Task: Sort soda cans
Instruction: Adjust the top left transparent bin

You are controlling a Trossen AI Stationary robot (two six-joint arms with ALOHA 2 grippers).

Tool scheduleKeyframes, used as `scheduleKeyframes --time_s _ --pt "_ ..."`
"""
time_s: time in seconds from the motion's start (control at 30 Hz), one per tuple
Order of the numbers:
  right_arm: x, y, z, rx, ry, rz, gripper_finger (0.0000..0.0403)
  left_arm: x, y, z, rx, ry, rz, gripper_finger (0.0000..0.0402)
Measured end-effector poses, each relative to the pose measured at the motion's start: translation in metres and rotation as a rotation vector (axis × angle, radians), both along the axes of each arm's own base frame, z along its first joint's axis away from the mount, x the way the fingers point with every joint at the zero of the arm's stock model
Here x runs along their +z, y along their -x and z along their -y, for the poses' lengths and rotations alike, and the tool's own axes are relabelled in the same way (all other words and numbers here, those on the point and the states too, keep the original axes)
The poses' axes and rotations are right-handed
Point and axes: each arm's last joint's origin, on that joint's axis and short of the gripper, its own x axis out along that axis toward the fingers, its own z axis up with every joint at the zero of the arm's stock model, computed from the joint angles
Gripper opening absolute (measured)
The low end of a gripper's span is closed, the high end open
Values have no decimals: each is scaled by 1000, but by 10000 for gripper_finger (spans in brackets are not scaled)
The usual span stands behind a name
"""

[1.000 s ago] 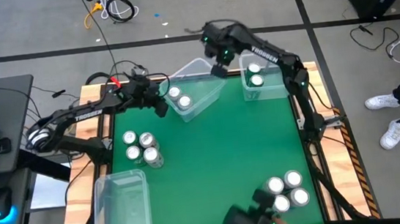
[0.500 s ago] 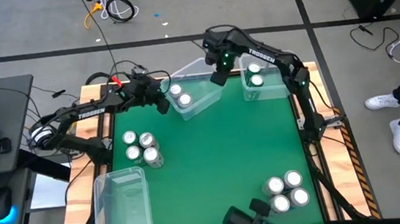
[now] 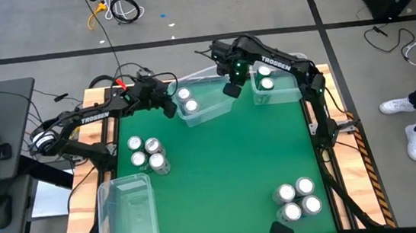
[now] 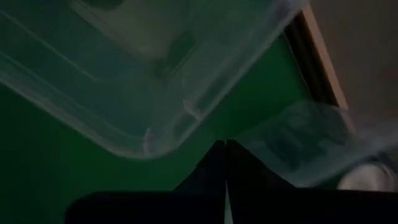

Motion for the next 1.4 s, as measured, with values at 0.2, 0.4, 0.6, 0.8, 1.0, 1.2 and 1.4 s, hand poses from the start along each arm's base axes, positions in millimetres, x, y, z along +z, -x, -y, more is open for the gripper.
scheduleKeyframes --time_s 0.2,0.4,0.6,0.8,1.0,1.2,1.4 --pt "32 5 -5 32 136 153 0 -10 -11 -6 -34 21 52 5" --pt "33 -7 4 132 202 289 0 -13 -18 -10 -48 35 114 5" --pt "-1 -7 29 88 218 303 0 -4 -23 -13 -54 -4 166 5" --pt "-42 1 44 -2 181 284 0 9 -28 -16 -102 -22 223 5" --pt "-56 15 55 -144 188 221 0 23 -27 -13 -147 -37 283 5" --pt "-58 26 63 -255 189 194 0 31 -17 -5 -147 -16 250 5" --pt "-58 29 64 -344 211 164 0 41 -4 8 -170 -27 182 5"
